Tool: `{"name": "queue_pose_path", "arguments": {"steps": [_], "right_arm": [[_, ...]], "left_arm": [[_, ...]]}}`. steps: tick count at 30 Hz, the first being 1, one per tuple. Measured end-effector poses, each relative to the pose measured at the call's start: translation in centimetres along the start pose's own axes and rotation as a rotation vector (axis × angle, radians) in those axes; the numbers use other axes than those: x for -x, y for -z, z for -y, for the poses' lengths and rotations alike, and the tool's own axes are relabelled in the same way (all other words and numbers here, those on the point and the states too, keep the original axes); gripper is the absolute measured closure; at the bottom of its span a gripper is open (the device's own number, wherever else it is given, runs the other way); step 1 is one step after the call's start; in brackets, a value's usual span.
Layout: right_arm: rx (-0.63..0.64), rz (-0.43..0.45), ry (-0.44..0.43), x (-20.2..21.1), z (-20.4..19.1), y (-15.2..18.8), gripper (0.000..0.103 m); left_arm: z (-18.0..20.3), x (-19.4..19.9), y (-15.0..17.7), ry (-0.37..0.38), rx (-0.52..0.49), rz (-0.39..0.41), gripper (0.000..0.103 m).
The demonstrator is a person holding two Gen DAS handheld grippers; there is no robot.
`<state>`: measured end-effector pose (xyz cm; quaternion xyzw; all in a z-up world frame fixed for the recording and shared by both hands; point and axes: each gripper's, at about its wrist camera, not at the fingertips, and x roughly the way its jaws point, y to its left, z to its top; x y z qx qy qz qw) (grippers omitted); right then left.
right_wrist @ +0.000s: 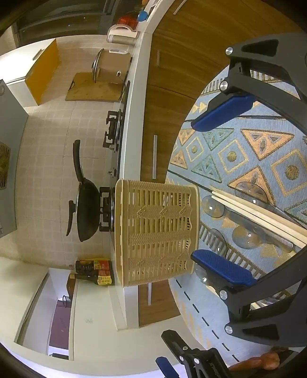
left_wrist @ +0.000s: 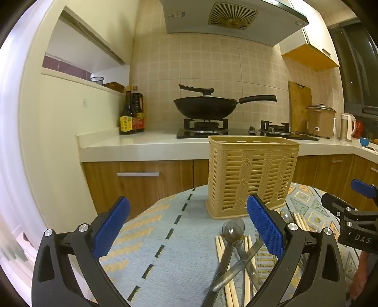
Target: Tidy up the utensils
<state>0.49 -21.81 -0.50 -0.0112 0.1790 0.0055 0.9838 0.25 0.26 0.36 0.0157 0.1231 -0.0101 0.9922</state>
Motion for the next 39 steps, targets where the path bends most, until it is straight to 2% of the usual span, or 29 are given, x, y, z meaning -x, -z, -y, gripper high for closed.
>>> {"name": "queue_pose_path", "arguments": {"steps": [26,31,36,39], "right_arm": [[-0.016,-0.016,0.008,-0.4,0.0,0.1,0.008],[-0.027,-0.020,0.014,-0.4,0.3,0.1,0.008],[-0.054,-0.021,0.047,-0.5,0.8,0.1,0.008],[-0.081,-0.005,0.064,-0.4,1.3,0.0,0.008]], "left_arm": [[0.1,-0.2,0.6,0.014,0.011,-0.004,0.007],[-0.2,-0.3,0.7,0.038,0.026,-0.009,0.007],[-1.3,-0.5,0.6,0.100,0.080,-0.023,0.008],[-2.1,-0.7,0.6,0.134,0.127,-0.042,0.013]]}}
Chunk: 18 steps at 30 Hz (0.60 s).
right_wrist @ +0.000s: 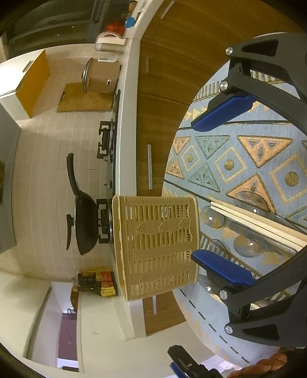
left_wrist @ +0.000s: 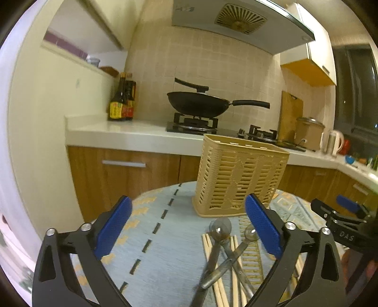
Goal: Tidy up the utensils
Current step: 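Lower the left gripper and grasp a clear plastic spoon by its handle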
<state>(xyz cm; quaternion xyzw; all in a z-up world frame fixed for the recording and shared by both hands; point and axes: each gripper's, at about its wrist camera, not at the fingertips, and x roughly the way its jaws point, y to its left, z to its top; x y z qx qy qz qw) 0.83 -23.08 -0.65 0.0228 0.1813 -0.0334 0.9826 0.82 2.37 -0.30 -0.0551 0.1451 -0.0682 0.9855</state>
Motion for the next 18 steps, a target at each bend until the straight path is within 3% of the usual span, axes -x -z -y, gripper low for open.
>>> {"name": "queue_pose_path", "arguments": {"steps": [2,5,8,11,13,18], "right_arm": [[-0.017,0.015,0.031,0.2,0.3,-0.1,0.008],[-0.055,-0.023,-0.005,-0.2,1.0,-0.6,0.008],[-0.085,-0.094,-0.039,-0.6,1.9,-1.9,0.011],[-0.079,-0.186,-0.067,-0.9,2.3,-4.0,0.027],[-0.071,-0.296,-0.136,-1.9,2.1,-4.9,0.040],[-0.018,-0.528,-0.213,-4.6,0.3,-4.2,0.065]], "left_arm": [[-0.2,-0.1,-0.2,0.017,0.001,-0.022,0.017],[-0.3,0.0,-1.0,0.061,-0.010,-0.047,0.023],[-0.1,-1.2,-2.2,0.155,-0.057,-0.162,0.031],[0.6,-3.1,-2.8,0.222,-0.160,-0.333,0.041],[0.9,-4.4,-2.6,0.246,-0.221,-0.448,0.055],[0.3,-7.1,-1.7,0.313,-0.236,-0.630,0.060]]}}
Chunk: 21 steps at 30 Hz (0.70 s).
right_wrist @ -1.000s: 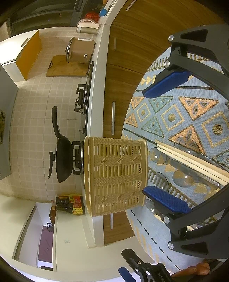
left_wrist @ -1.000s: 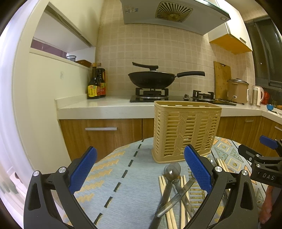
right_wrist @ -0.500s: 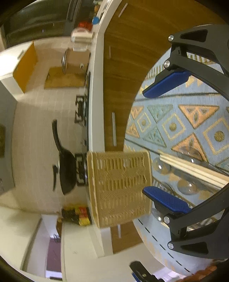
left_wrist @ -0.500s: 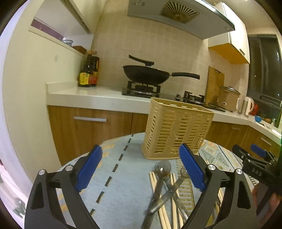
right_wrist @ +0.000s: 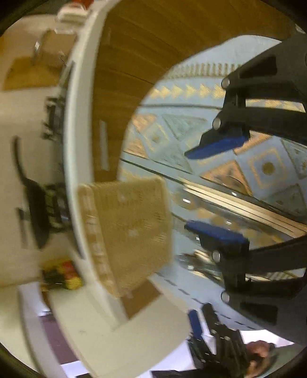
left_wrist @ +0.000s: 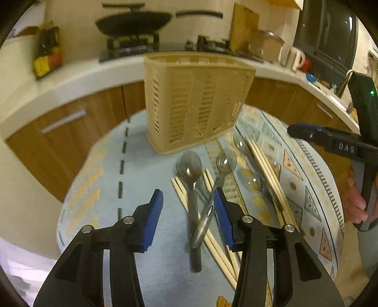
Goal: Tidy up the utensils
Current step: 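Lower the left gripper and grasp a clear plastic spoon by its handle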
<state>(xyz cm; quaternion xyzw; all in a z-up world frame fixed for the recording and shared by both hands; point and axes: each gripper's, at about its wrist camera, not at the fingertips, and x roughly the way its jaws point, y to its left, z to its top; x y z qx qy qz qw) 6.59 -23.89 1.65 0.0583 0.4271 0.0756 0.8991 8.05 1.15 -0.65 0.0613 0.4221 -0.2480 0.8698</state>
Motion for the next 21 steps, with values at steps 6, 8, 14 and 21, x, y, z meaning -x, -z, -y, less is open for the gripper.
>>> {"name": "queue_pose_path", "arguments": {"steps": [6,8,14,21], "right_arm": [[-0.061,-0.178,-0.060,-2.5,0.5,0.4,0.067],[-0.082,-0.224,-0.093,-3.0,0.8,0.7,0.067],[-0.102,-0.296,-0.099,-4.0,0.6,0.7,0.073],[-0.118,-0.390,-0.102,-5.4,1.0,1.4,0.086]], "left_arm": [[0.0,-4.2,-0.8,0.012,0.010,-0.185,0.063],[0.4,-5.1,-1.1,-0.007,-0.001,-0.214,0.063],[1.0,-7.6,-1.7,-0.064,-0.033,-0.297,0.069],[1.9,-8.3,-2.1,-0.131,-0.067,-0.285,0.089]]}}
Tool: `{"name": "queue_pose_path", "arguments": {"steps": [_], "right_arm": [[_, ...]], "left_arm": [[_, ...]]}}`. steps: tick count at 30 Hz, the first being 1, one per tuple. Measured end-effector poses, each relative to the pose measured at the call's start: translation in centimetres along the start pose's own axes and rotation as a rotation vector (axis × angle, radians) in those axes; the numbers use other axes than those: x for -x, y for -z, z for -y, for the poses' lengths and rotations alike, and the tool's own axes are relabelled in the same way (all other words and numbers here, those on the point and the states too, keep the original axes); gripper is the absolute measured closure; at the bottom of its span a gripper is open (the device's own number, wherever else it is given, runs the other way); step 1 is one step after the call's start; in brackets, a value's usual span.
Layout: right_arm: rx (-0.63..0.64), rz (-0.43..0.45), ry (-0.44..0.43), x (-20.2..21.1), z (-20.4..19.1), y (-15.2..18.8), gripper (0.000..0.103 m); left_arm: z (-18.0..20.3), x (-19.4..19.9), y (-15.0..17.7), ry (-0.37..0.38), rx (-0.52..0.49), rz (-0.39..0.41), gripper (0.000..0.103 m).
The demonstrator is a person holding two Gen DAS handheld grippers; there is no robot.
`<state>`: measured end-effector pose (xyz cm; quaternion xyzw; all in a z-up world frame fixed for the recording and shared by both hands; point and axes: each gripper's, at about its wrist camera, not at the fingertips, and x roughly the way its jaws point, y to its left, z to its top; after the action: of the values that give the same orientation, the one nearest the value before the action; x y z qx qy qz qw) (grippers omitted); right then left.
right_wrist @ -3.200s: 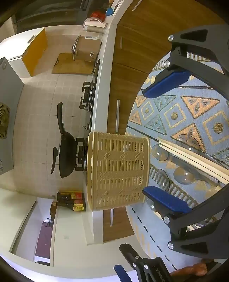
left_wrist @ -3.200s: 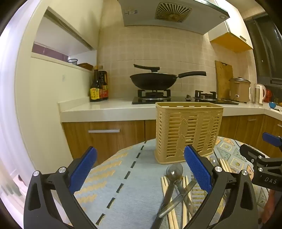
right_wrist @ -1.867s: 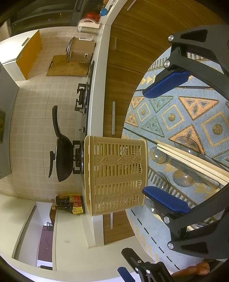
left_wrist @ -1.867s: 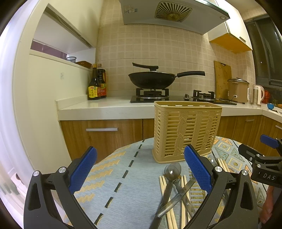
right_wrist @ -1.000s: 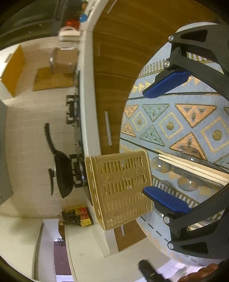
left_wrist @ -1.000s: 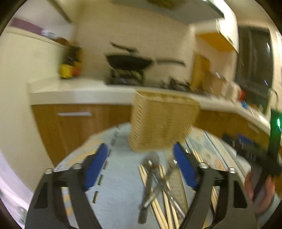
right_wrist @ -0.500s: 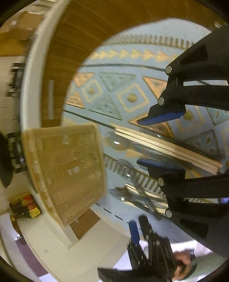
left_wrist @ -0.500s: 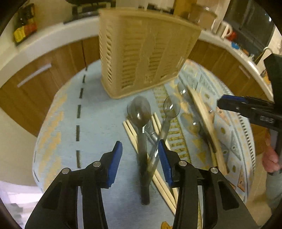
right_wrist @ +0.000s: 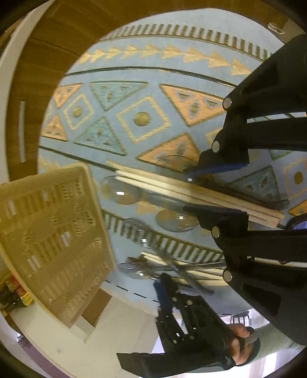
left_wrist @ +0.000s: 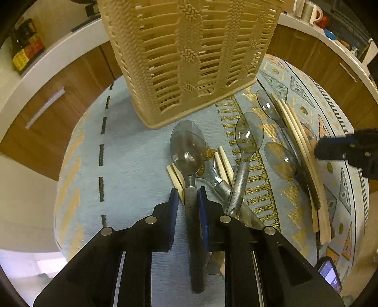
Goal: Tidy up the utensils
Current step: 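Lower the left gripper and grasp a clear plastic spoon by its handle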
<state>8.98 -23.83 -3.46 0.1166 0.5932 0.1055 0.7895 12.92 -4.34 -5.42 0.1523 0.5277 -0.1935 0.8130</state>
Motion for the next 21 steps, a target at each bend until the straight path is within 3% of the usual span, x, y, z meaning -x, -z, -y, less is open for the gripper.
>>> {"name": "queue_pose_path", "arguments": {"steps": [4,8,11,14,21], "right_arm": [[-0.022,-0.038,-0.050,-1.2,0.0,0.7,0.087],[-0.013,-0.038,-0.047,-1.9,-0.2,0.5,0.100],[-0.002,-0.024,-0.036,-1.3,0.3,1.1,0.101],[-0.033,-0.017,-0.082,-0.1,1.7,1.9,0.101],[-0.015,0.033,-0.047,3.0,4.5,3.9,0.101]], "left_arm": [[-0.5,0.9,0.4,0.029,0.041,0.048,0.090],[-1.4,2.0,0.7,0.050,0.055,0.080,0.091],[-1.8,2.7,1.1,0.058,0.058,0.092,0.091],[-2.5,3.2,1.4,0.089,0.077,0.103,0.092],[-2.1,3.3,1.7,0.146,0.106,0.135,0.093]]}}
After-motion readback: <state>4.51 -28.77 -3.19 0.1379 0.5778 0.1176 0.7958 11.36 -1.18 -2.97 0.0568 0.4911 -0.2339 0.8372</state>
